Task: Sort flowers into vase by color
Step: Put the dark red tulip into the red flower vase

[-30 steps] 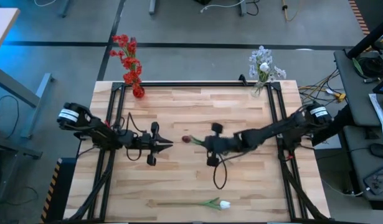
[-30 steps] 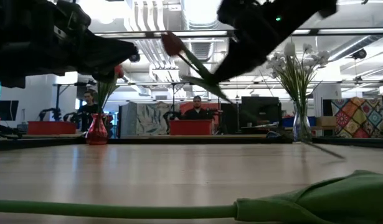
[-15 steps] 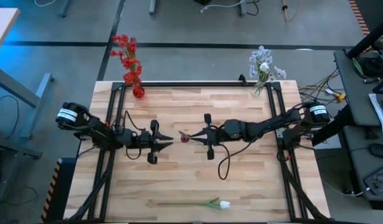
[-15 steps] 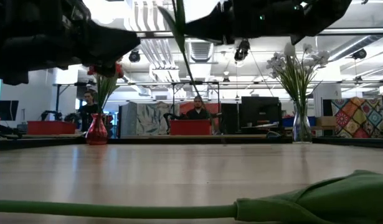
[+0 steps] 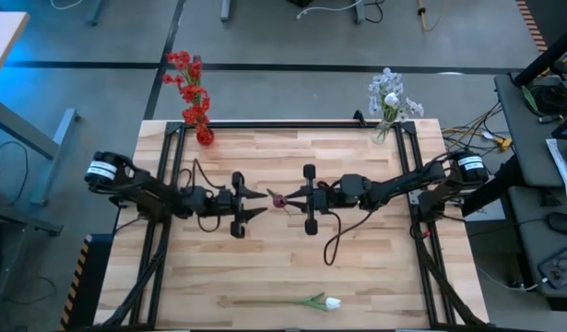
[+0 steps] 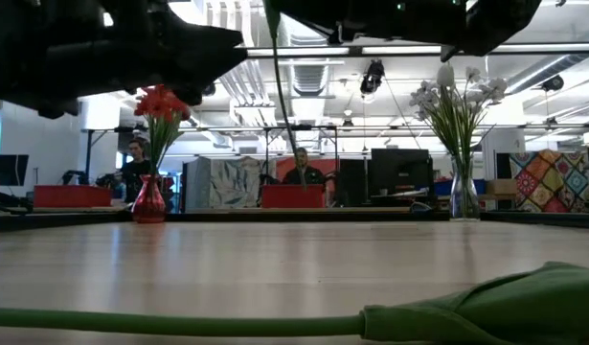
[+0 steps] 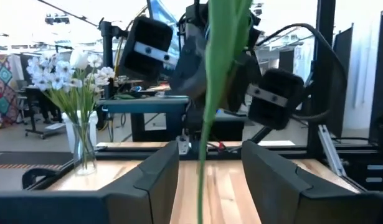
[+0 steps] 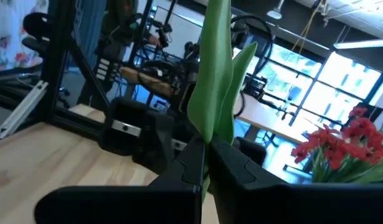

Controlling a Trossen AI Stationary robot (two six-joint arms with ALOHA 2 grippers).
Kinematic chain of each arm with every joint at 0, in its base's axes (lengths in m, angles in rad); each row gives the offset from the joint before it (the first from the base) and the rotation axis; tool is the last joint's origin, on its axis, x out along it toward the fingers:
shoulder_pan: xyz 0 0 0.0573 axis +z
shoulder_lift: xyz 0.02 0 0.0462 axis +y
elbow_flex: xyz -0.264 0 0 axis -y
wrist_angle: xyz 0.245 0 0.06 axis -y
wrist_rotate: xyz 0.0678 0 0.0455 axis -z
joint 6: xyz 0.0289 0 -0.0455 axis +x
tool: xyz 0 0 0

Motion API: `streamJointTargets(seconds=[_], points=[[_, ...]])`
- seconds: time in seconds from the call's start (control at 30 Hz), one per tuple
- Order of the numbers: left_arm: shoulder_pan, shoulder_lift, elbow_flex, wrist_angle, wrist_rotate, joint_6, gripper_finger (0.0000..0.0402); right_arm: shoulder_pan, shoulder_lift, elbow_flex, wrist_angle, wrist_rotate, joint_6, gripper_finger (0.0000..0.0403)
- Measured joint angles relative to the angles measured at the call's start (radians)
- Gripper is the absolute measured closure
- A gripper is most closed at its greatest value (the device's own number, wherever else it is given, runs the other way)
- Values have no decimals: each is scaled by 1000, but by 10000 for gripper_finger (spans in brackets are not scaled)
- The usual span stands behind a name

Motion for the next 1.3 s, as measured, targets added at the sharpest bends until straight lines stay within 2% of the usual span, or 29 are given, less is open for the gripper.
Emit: streamJointTargets(seconds=[0.2,0.33,0.6,0.7,0.93,1.0,1.1,1.3], points=[[65,3,65,-31,99,-13,244,0,15,0,22,-3,12,394],[88,3,113,-117,161,-38,247,0,32,0,31,-3,12,394],[89,3,193,-276,168,-3,253,0,44,4,51,-3,13,394],[89,3,194,-274,181,-1,280,0,45,6,52,-3,10,394],[89,2,185,-261,192,4,391,0,45,16,52,3,10,394],[89,-3,184,-257,169,17,393,0,45,20,52,34,24,391],[89,-21,180,-269,81,49,397,1,43,23,52,120,46,376],[89,-125,177,-452,-95,118,400,0,40,23,48,207,59,305]])
